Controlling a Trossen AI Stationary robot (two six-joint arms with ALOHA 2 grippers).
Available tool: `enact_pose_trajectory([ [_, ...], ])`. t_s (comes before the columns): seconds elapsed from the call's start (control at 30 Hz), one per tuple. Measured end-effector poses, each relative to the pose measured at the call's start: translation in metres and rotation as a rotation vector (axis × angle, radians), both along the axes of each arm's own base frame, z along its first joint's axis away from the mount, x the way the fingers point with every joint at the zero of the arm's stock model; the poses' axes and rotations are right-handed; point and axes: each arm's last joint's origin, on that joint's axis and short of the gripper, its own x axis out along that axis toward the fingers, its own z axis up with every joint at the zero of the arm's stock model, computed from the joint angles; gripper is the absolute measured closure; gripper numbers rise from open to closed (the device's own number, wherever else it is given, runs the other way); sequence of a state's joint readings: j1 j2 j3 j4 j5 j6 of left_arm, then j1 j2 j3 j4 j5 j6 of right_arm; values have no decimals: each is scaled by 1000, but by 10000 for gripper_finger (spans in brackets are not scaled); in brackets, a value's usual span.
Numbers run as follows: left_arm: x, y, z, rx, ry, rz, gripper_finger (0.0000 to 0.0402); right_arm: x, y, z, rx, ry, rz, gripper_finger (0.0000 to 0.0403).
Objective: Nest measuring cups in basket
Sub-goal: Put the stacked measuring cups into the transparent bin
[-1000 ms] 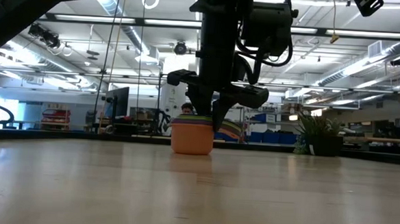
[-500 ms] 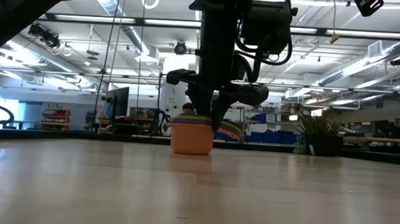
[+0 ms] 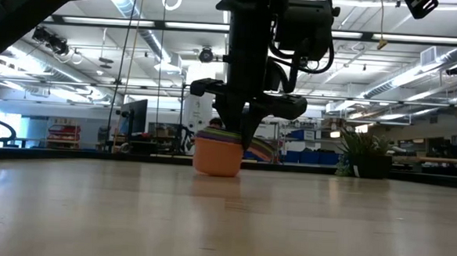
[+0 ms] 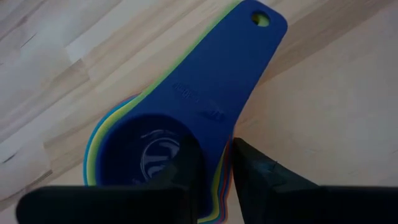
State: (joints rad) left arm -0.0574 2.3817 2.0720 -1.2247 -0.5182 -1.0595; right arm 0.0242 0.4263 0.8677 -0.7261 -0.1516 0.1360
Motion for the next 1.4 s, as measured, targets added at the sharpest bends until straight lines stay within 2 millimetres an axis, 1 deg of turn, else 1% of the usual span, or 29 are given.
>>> enact_pose_trajectory([
  [0.2,0,0,0,0,4,-1,324,0,0,0,0,0,0,385],
  [0.37,-1,1,3,-21,17,-36,323,0,0,0,0,0,0,385],
  [0.57,-3,8,12,-50,-2,-23,308,0,0,0,0,0,0,385],
  [0.7,-2,11,17,-49,-13,-28,298,0,0,0,0,0,0,385],
  [0.8,-3,13,19,-82,-4,-53,289,0,0,0,0,0,0,385],
  [0.9,-3,13,19,-112,4,-64,281,0,0,0,0,0,0,385],
  [1.07,-3,13,19,-115,3,-65,272,0,0,0,0,0,0,385],
  [1.27,-3,13,19,-124,4,-67,271,0,0,0,0,0,0,385],
  [1.4,-4,13,22,-125,-1,-66,271,0,0,0,0,0,0,385],
])
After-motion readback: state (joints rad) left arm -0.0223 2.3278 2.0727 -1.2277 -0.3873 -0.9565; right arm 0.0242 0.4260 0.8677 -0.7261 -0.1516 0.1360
